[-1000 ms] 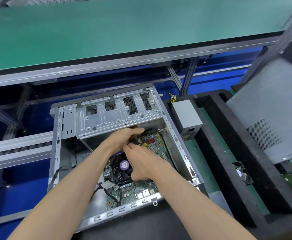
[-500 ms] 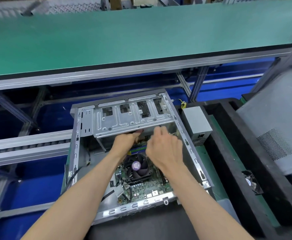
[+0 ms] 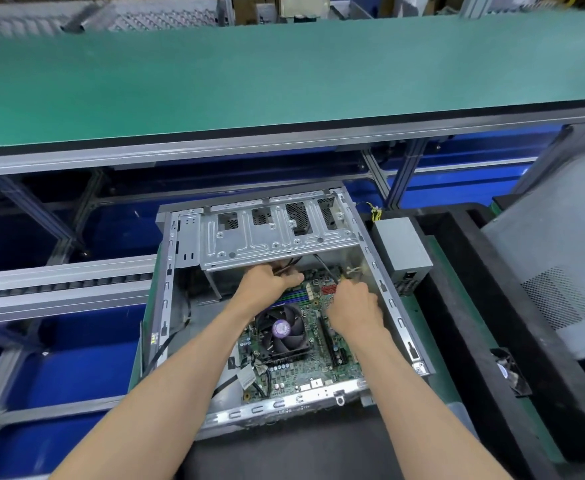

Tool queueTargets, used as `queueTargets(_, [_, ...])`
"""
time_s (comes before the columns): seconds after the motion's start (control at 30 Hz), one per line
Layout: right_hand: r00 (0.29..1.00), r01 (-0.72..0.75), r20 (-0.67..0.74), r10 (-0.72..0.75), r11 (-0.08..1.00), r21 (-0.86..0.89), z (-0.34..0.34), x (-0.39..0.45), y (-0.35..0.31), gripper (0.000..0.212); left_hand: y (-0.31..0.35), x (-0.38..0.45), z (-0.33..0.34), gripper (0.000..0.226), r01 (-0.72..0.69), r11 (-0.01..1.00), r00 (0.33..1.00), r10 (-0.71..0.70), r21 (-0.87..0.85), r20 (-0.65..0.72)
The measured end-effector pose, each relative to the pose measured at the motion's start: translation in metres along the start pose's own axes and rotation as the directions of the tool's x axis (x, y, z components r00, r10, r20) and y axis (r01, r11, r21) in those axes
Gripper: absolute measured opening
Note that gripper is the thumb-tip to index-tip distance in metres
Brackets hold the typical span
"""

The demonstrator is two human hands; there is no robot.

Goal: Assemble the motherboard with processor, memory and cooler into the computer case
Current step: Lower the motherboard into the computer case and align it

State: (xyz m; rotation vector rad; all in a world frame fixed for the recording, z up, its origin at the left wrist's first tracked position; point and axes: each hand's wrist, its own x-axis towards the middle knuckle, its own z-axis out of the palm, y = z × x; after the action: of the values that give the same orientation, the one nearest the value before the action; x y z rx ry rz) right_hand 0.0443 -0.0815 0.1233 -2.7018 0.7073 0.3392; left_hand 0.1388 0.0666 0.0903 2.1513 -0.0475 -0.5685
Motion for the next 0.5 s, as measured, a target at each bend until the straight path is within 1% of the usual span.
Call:
queueTargets(0.03, [1.0,0.021,0.011,-0.02,0.999,-0.042,0.0,-0.001,0.001,0.023,0.0,0.0,0.0,0.027,-0.024,1.0,0.999,0.024,-0.016,0.041])
queueTargets(0.07, [0.999,0.038,-0.003,-0.038,0.996,-0.076,-0.001,-0.003,0.002,0.022,-0.001,0.001,-0.001,0.025,-0.06,0.998,0.994,0.06,0.002,0.088])
queueTargets(0.1, [0.998,0.045,-0.036,-0.049,0.994,-0.103,-0.002,-0.003,0.003,0.027,-0.001,0.0,-0.002,0.026,-0.096,0.994,0.987,0.089,0.046,0.133])
queueTargets(0.17, [0.993,0.035,-0.107,-0.048,0.992,-0.119,-0.003,-0.003,0.003,0.05,-0.002,0.0,-0.001,0.026,-0.143,0.986,0.975,0.125,0.086,0.183])
queueTargets(0.23, [0.987,0.027,-0.153,-0.043,0.994,-0.103,-0.002,-0.001,0.006,0.072,-0.001,-0.002,-0.001,0.024,-0.16,0.986,0.965,0.146,0.05,0.217])
queueTargets(0.3, [0.984,0.029,-0.174,-0.04,0.997,-0.069,-0.002,-0.001,0.006,0.076,0.001,-0.005,-0.001,0.029,-0.169,0.985,0.958,0.154,0.041,0.241])
queueTargets(0.37, [0.981,0.018,-0.191,-0.019,1.0,-0.01,-0.001,0.0,0.004,0.068,0.007,-0.009,-0.001,0.048,-0.174,0.979,0.955,0.142,0.105,0.259])
queueTargets(0.4, [0.981,0.009,-0.195,-0.006,1.0,0.016,-0.001,0.001,0.003,0.063,0.01,-0.012,-0.002,0.063,-0.193,0.965,0.952,0.14,0.178,0.274])
queueTargets(0.47, [0.981,-0.019,-0.189,0.029,0.998,0.056,0.0,0.002,0.002,0.057,0.013,-0.017,-0.002,0.096,-0.263,0.904,0.933,0.149,0.336,0.328])
queueTargets(0.5, [0.983,-0.028,-0.181,0.037,0.998,0.055,0.0,0.002,0.001,0.056,0.012,-0.02,-0.002,0.113,-0.305,0.872,0.916,0.159,0.382,0.369])
